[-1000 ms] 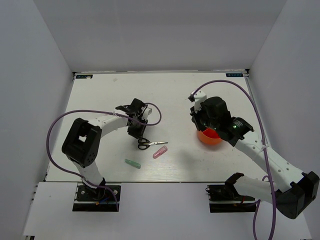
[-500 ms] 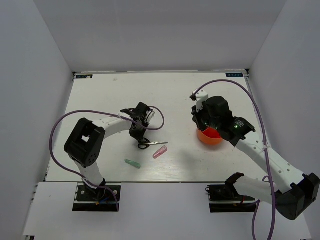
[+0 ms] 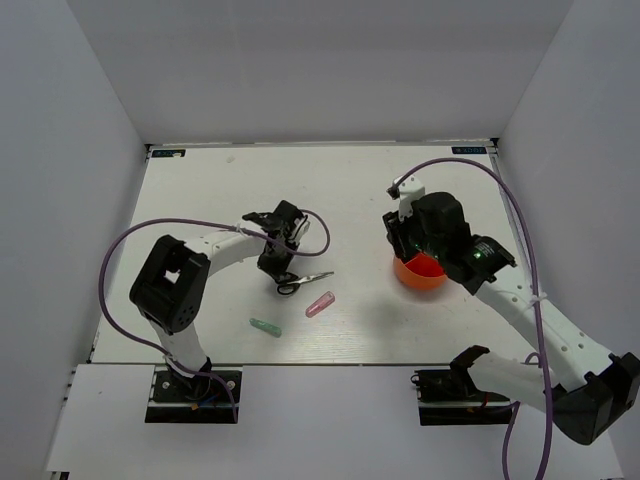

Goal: Sort the stationery into containers
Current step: Pick up the scissors from the center of the board, then place the scissors in the storage box.

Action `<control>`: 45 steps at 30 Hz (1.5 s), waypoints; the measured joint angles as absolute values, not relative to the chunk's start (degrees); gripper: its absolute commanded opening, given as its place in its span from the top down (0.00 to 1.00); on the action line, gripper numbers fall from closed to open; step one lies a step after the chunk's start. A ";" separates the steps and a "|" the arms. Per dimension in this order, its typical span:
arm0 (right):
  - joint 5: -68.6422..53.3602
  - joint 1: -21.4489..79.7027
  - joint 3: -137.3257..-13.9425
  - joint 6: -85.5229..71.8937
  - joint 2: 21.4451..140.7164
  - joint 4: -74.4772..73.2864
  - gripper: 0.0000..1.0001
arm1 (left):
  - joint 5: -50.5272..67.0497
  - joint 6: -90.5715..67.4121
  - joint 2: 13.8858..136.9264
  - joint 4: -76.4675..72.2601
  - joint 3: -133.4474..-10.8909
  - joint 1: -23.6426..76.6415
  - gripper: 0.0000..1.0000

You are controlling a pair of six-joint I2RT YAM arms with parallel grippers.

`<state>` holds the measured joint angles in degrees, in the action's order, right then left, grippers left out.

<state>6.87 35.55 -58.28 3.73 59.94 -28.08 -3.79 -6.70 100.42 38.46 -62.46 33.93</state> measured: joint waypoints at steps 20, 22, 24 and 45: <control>49.91 29.56 -50.65 17.21 52.84 -2.70 0.51 | -33.15 22.04 99.59 42.92 -94.32 58.76 1.00; 53.32 28.73 -50.24 18.11 52.21 0.91 0.53 | -36.10 26.37 99.66 39.24 -93.58 61.25 1.00; 56.64 27.88 -49.54 18.94 51.40 4.62 0.59 | -38.59 30.61 99.74 34.13 -92.18 63.18 1.00; 69.71 24.75 -36.21 57.76 46.98 71.79 0.75 | -45.63 64.12 112.31 -9.87 -88.16 71.50 1.00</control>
<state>69.71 24.75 -36.21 57.76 46.98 71.79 -45.63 64.12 112.31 -9.87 -88.16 71.50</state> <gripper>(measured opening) 0.255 0.033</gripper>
